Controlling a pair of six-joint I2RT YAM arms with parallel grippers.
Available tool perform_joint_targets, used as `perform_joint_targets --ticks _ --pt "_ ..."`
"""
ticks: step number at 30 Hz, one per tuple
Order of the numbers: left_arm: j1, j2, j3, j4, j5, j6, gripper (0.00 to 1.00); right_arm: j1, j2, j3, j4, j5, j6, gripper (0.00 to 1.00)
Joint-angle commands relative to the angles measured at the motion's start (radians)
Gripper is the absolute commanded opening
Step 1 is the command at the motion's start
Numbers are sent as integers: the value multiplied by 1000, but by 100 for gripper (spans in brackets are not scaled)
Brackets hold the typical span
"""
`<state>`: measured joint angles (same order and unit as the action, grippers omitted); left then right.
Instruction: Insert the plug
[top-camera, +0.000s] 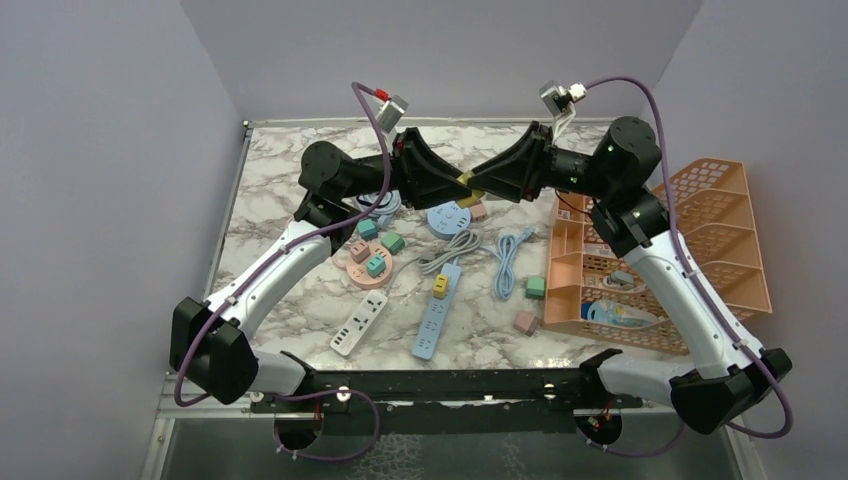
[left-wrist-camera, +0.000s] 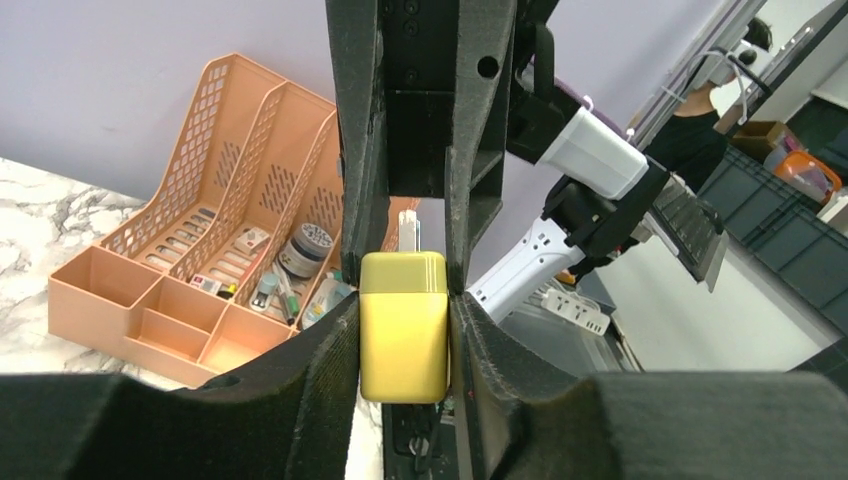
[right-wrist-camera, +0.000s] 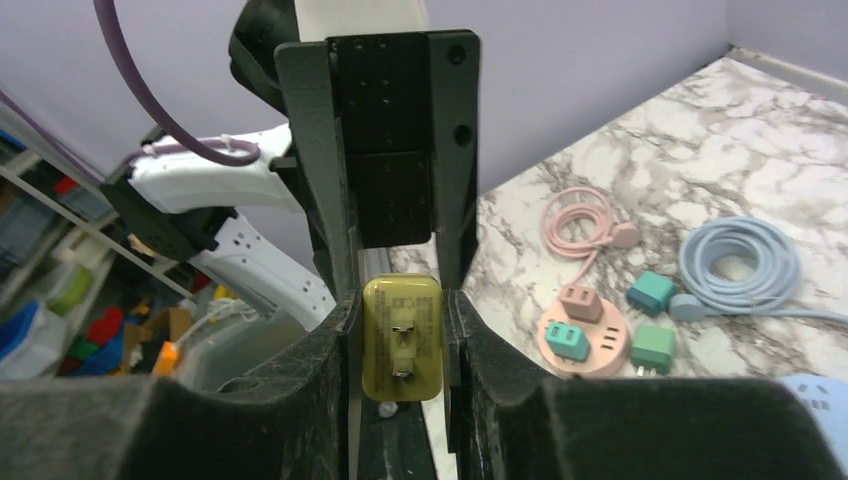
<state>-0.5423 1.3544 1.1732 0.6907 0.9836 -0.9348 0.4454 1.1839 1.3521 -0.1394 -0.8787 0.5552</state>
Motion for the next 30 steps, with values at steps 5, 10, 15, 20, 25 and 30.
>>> perform_joint_targets --ticks 5,10,15,20,25,30 --pt "-8 -17 -4 25 -189 -139 64 6 -75 -164 369 223 234 8" --pt "-9 -27 -65 27 -337 -266 66 7 -95 -206 464 362 294 8" --pt "-10 -35 -80 32 -382 -302 63 7 -84 -221 511 383 338 8" --pt "-11 -29 -73 44 -398 -315 60 7 -83 -231 503 364 341 8" --pt "-16 -14 -58 60 -392 -320 62 7 -84 -246 503 346 351 8" --pt "-26 1 -50 73 -372 -318 46 7 -71 -255 514 337 372 9"
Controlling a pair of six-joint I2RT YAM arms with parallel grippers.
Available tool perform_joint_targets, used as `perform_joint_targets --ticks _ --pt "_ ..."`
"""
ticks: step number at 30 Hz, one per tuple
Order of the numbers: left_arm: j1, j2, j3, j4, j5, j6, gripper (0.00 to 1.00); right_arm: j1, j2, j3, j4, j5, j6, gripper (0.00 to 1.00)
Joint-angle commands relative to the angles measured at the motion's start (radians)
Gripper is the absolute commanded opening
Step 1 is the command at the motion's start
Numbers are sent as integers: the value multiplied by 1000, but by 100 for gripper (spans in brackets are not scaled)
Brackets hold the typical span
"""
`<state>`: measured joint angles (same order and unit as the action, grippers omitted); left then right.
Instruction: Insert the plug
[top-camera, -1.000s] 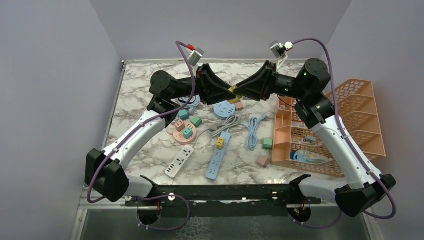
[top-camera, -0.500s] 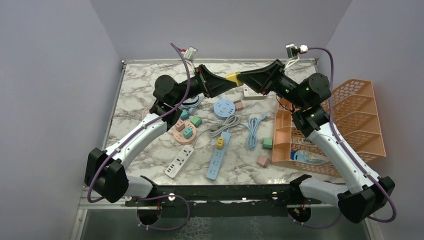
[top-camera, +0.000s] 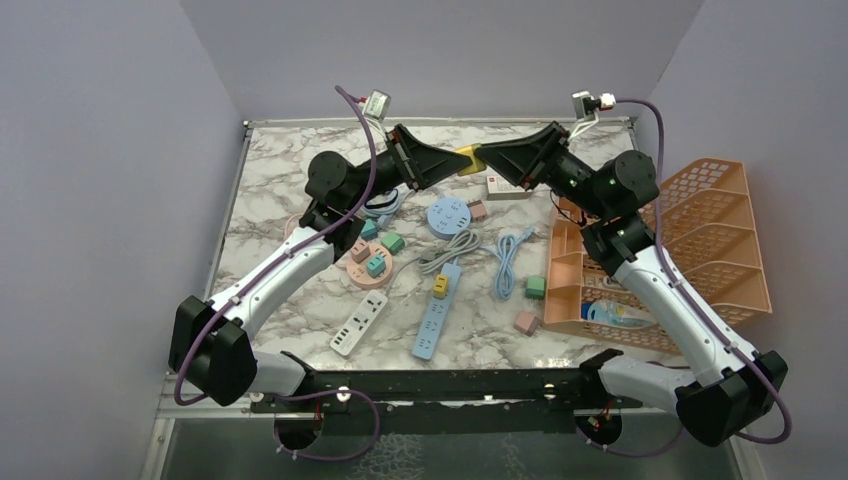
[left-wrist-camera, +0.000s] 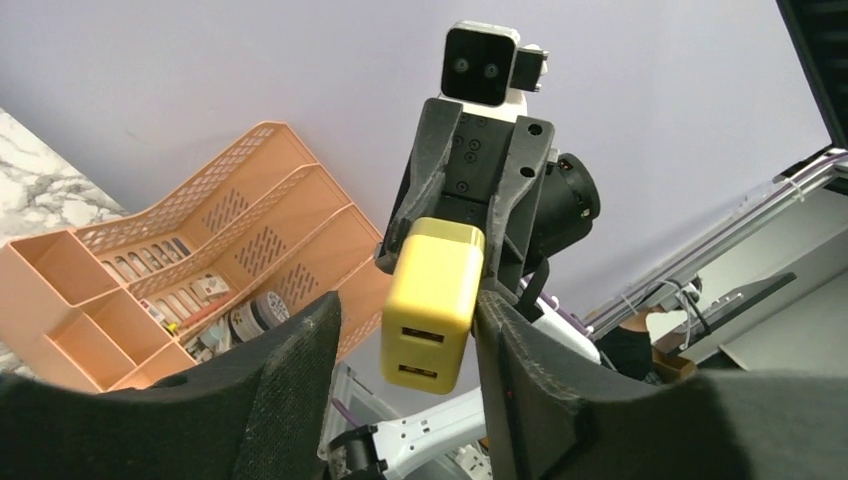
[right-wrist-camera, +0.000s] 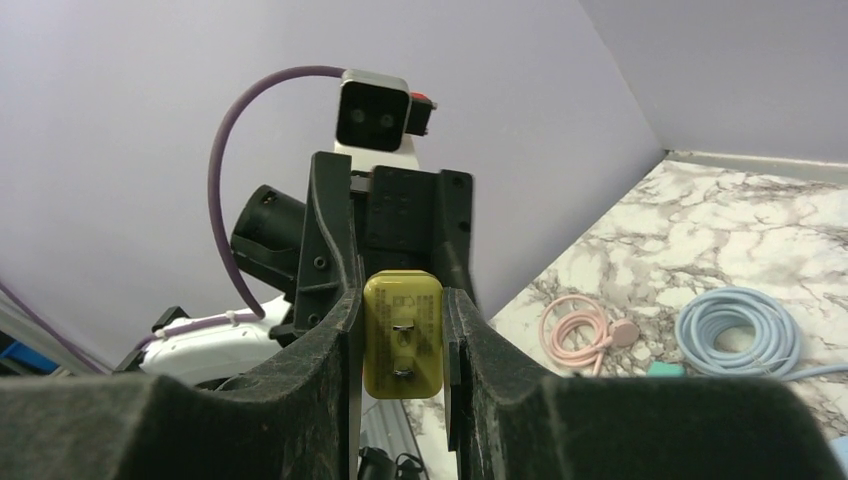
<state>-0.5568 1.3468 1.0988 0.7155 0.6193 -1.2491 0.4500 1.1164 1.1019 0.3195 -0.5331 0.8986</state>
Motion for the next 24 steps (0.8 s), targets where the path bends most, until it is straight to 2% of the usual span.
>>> perform_joint_targets --ticks 1,5,6,9,12,15,17,20,24 --pt "-13 9 24 50 -2 -1 39 3 -3 -5 56 -9 32 9" --pt "-15 7 10 57 1 9 7 2 0 -3 44 1 33 11" --pt "-15 5 5 56 -1 16 0 2 0 0 21 8 33 17" --pt "-15 2 -16 56 -5 34 0 2 -4 8 -70 61 22 45" --pt "-11 -6 -58 52 13 64 0 2 -30 -5 -159 146 -19 60" --pt "-1 -27 -123 -12 36 103 0 1 -70 -20 -264 257 -76 65" --pt "0 -52 -161 -136 33 172 0 2 -91 -30 -331 336 -104 66" --pt "0 -93 -178 -391 1 327 0 1 -111 -46 -421 435 -135 66" --pt "-10 -94 -112 -817 -113 569 0 3 -120 -69 -511 523 -146 64"
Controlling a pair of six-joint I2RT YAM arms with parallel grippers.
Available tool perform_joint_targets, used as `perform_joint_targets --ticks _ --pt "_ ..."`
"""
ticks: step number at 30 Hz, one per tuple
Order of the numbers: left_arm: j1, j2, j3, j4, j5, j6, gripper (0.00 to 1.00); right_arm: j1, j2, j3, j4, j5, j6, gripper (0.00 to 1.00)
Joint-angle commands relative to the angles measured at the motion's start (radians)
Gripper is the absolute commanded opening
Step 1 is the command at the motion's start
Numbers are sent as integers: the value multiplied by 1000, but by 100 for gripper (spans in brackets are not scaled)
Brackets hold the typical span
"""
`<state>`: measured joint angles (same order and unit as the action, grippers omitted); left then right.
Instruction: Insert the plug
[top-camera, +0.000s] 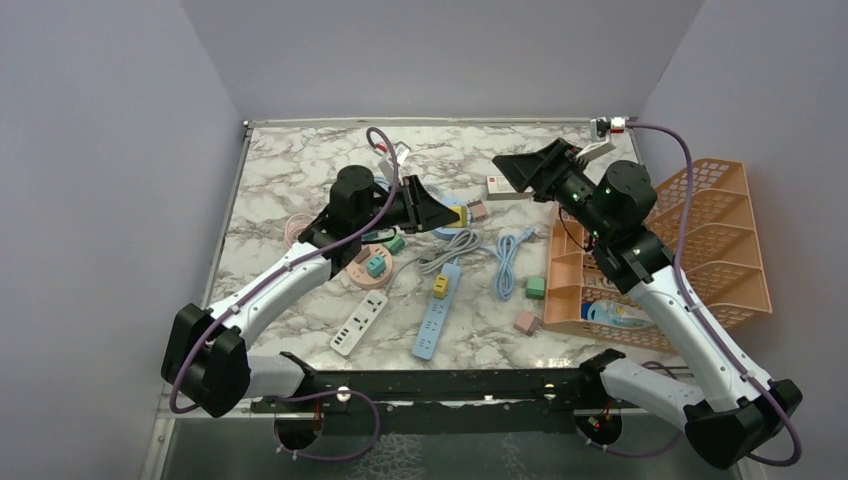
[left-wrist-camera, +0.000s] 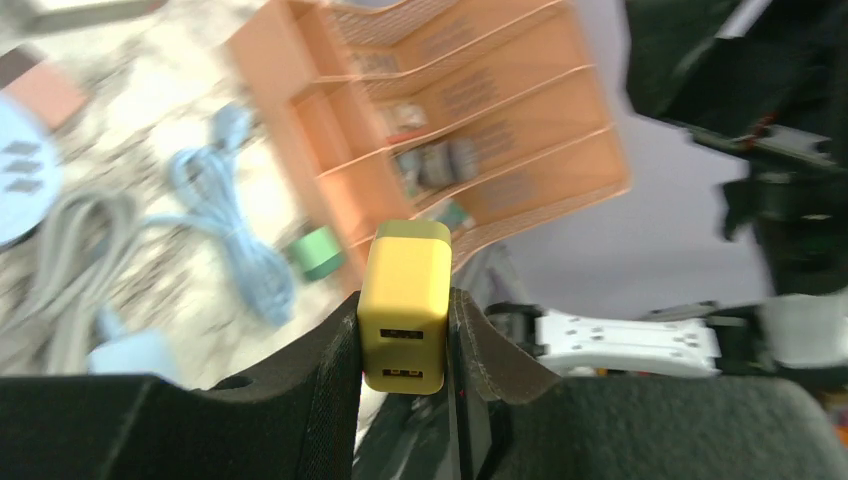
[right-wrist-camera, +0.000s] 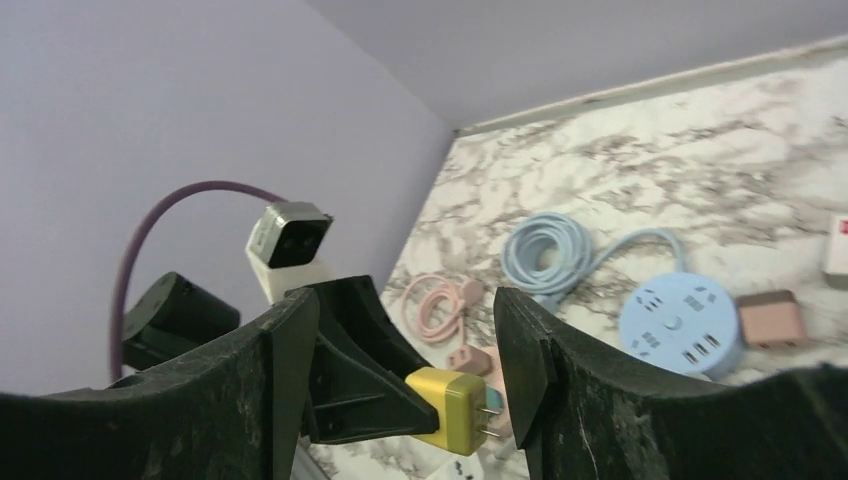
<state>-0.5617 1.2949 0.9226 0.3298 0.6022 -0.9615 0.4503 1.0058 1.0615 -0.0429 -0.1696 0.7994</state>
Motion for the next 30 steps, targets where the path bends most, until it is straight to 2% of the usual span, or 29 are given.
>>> perform_joint_targets --ticks 1,4,9,13,18,24,30 --pt "-10 -39 71 -495 -118 308 0 2 -8 -35 -167 176 -46 64" --pt "-43 -29 85 -660 -178 360 0 2 -1 -46 -215 225 -45 63" --pt "-131 14 153 -967 -410 428 0 1 25 -42 -280 292 -45 62" --pt "-138 39 204 -1104 -548 424 0 2 46 -38 -305 307 -48 62" --pt "-156 91 246 -1180 -552 382 0 1 61 -41 -319 320 -51 62" --pt "-255 181 267 -1211 -564 321 0 1 74 -41 -331 336 -54 62" --pt "-307 237 302 -1210 -581 322 0 1 74 -48 -339 344 -54 62"
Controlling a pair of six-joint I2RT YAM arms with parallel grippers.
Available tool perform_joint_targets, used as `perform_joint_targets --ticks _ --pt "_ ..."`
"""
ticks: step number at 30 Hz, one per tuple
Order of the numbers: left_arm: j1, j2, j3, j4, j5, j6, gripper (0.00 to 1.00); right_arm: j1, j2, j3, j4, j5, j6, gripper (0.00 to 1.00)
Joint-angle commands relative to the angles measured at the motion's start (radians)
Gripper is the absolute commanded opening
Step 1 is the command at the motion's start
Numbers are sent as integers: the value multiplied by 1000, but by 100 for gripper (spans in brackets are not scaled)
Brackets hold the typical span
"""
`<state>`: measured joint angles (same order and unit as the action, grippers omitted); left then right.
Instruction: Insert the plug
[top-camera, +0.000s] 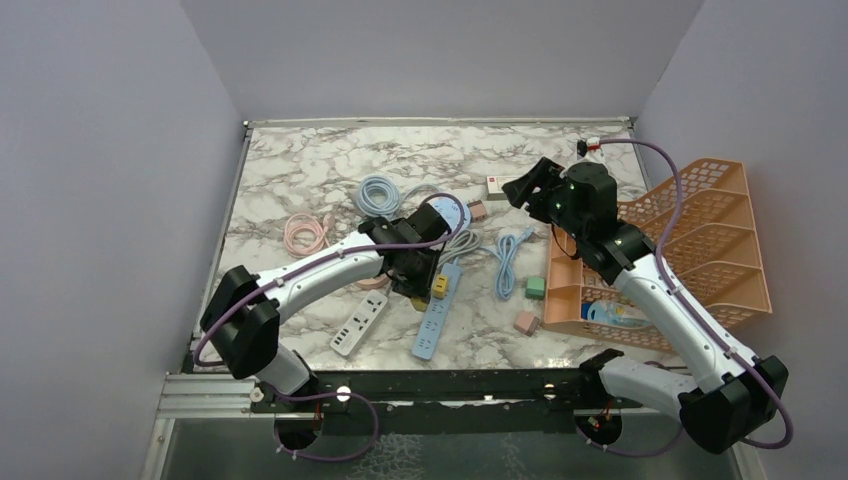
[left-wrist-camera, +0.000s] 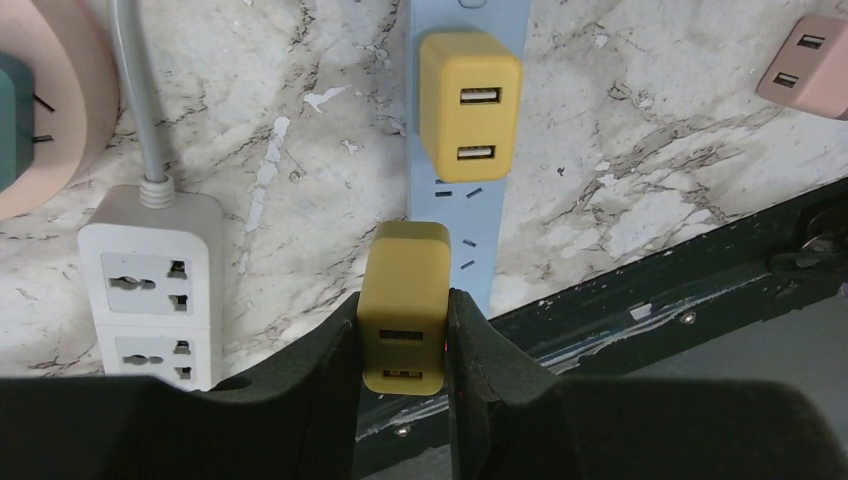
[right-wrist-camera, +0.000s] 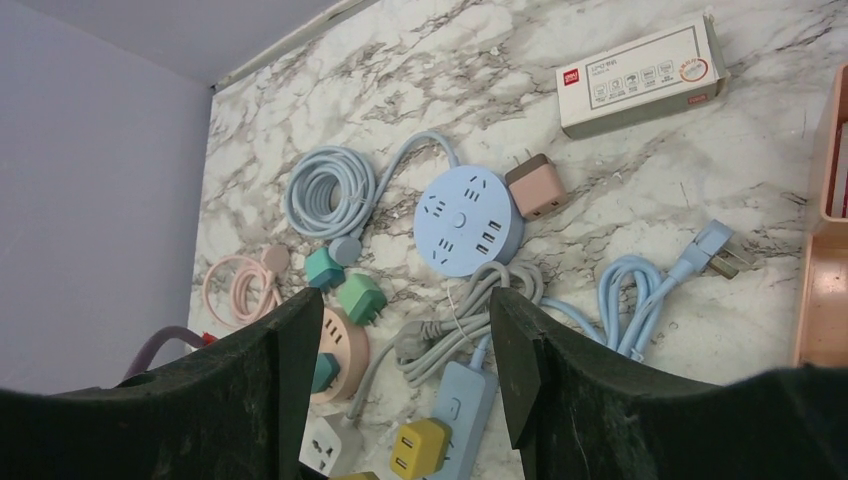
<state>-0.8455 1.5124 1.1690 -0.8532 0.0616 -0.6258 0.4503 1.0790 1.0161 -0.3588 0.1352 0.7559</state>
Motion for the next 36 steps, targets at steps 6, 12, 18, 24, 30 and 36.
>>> perform_joint_targets --ticks 6,12,18,24,30,36 --pt "-102 98 85 -8 -80 25 0 2 -10 -21 -5 36 -21 62" --pt "-123 132 106 -5 -115 35 0 2 -13 -24 -9 38 -27 62" --pt "-125 146 131 -4 -133 71 0 2 -16 -35 6 25 -20 62" --pt "-125 153 116 -5 -136 62 0 0 -26 -46 22 23 -18 62" --pt "-126 163 109 -4 -136 49 0 1 -23 -48 18 19 -17 62" --pt "-126 170 96 -4 -146 26 0 1 -19 -53 20 15 -15 62"
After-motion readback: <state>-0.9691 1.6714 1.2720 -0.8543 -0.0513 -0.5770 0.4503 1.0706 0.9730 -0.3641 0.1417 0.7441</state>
